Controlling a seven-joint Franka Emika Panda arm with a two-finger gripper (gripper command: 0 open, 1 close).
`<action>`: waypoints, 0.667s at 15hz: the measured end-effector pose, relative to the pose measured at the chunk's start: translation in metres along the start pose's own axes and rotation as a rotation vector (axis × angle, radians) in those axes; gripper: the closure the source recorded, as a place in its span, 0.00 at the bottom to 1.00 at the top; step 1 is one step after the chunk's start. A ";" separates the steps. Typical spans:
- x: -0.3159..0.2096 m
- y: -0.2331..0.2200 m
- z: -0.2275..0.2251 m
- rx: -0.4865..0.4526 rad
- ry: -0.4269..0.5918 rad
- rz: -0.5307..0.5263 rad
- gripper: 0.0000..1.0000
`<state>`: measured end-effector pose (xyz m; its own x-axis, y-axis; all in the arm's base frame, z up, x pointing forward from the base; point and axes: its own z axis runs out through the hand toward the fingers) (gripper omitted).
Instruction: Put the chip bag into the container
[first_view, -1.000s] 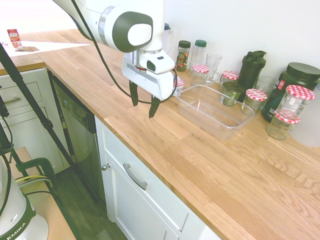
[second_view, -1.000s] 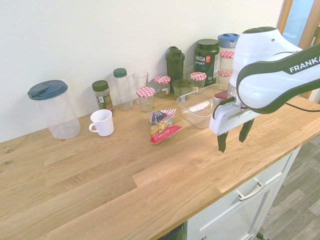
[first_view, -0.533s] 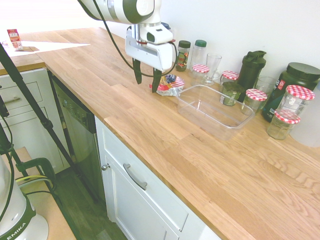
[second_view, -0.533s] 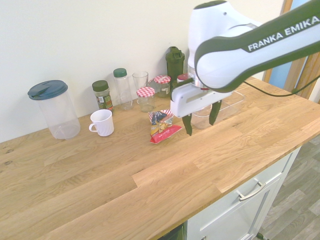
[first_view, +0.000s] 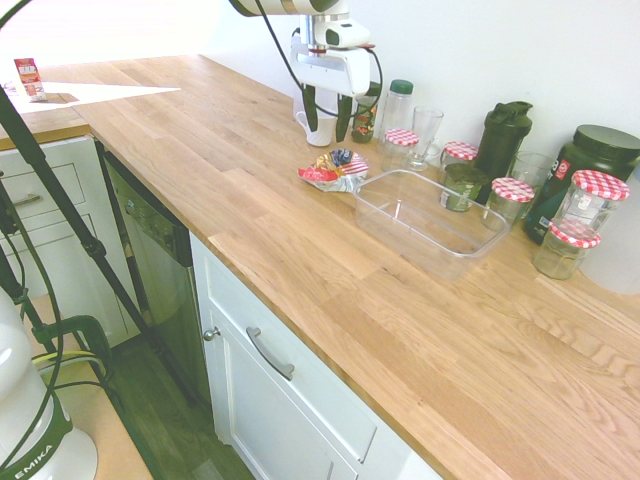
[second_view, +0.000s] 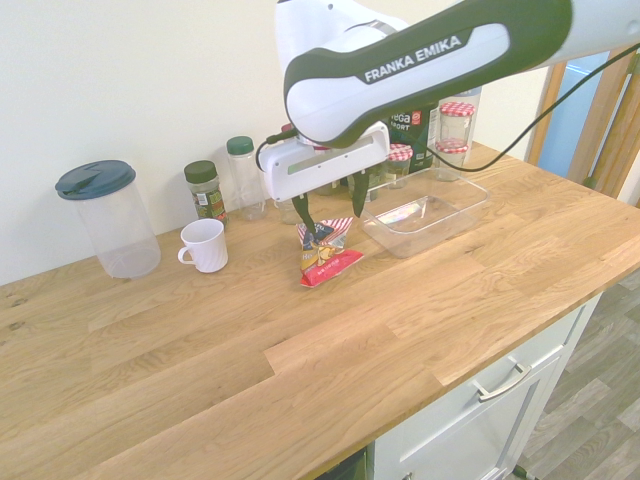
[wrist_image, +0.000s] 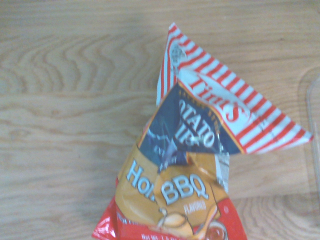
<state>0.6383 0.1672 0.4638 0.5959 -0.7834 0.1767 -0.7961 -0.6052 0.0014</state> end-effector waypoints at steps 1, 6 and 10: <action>0.006 -0.008 0.000 -0.003 0.001 0.007 0.00; 0.024 -0.033 0.015 -0.030 -0.002 0.028 0.00; 0.035 -0.044 0.025 -0.054 -0.005 0.036 0.00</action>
<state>0.6968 0.1628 0.4454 0.5671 -0.8054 0.1723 -0.8215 -0.5681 0.0481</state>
